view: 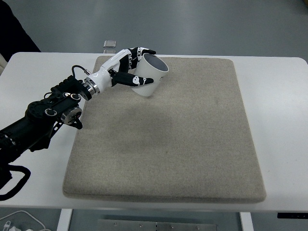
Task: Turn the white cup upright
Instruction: 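Lower the upright cup onto the pad with the left hand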
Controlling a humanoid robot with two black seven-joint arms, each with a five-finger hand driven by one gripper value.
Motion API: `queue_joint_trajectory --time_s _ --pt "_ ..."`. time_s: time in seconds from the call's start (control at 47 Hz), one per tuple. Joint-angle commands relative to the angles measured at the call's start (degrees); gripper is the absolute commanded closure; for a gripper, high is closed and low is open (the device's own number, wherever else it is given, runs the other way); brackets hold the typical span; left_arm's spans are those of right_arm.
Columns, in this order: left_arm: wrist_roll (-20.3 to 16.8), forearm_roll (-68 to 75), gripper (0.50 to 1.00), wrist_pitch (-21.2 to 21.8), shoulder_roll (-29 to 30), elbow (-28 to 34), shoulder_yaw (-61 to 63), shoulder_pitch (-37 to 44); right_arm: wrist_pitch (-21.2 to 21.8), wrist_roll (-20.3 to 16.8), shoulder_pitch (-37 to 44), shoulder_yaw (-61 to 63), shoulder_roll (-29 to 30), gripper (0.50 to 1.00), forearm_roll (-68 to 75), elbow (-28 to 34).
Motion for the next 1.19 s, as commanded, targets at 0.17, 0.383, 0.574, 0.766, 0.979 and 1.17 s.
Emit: queue_joint_trajectory --time_s 0.17,0.383,0.574,0.766,0.979,1.17 --pt "0.0 -0.1 0.958 1.2 -0.3 -0.3 0.1 1.3 0.0 0.0 0.0 0.0 0.0 0.570 0.0 0.0" --pt "0.0 0.0 0.928 2.4 -1.2 -0.3 0.1 1.6 0.0 0.0 0.0 0.0 0.0 0.570 0.0 0.0" --pt "0.0 0.0 0.883 2.4 -1.2 -0.5 0.1 1.6 0.0 0.0 0.0 0.0 0.0 0.570 0.0 0.0" --pt "0.0 0.0 0.746 2.4 -1.1 -0.5 0.1 1.5 0.0 0.0 0.0 0.0 0.0 0.570 0.0 0.0" --pt "0.0 0.0 0.521 1.9 -1.1 -0.5 0.2 1.9 0.0 0.0 0.0 0.0 0.0 0.570 0.0 0.0" --pt "0.0 -0.1 0.500 1.4 -0.5 -0.9 0.2 1.9 0.0 0.0 0.0 0.0 0.0 0.570 0.0 0.0"
